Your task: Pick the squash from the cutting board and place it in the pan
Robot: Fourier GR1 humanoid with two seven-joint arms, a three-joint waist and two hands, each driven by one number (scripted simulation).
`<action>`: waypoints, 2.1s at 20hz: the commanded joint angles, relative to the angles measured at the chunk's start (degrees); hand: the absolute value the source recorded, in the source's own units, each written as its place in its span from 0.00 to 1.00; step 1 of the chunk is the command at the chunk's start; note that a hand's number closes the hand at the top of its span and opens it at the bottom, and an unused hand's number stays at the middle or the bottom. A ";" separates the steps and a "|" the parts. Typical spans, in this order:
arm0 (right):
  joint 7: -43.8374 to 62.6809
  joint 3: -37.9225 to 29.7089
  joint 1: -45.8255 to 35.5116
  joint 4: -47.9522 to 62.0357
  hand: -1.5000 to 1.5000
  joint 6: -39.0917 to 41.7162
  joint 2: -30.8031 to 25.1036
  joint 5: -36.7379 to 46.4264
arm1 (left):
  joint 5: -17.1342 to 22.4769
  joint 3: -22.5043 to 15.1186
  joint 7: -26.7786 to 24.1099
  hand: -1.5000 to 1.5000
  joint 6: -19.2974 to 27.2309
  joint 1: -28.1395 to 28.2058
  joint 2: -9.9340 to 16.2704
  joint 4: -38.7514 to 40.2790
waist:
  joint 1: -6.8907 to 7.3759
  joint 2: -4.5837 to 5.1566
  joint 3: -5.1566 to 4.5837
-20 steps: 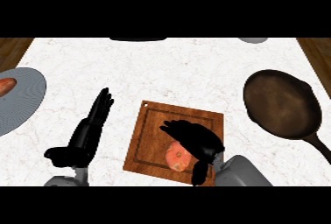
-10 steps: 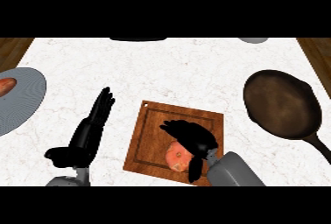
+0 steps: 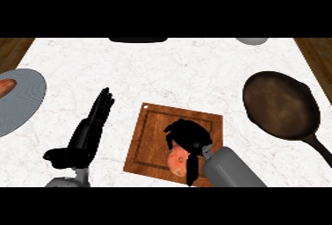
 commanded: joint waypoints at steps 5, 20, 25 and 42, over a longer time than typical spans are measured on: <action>-3.73 0.00 3.96 -0.21 1.00 -6.17 0.98 4.34 | -0.80 1.45 0.42 0.50 -1.01 -1.12 -0.49 0.43 | 0.00 0.67 0.34; 20.09 -6.28 20.62 -33.34 1.00 -20.17 -1.72 12.64 | -2.19 1.10 0.55 0.50 1.19 1.33 -1.41 -0.36 | -2.23 -0.03 0.27; 24.12 -6.67 25.54 -50.09 1.00 -20.16 -0.66 12.34 | -1.16 1.50 0.11 0.50 -0.16 1.01 -1.20 -0.36 | -1.26 0.27 0.31; 10.08 -35.75 19.37 -31.51 1.00 -34.36 -4.69 -7.68 | -1.00 1.43 1.76 0.50 -2.69 2.31 -0.69 -3.19 | 0.31 0.77 0.38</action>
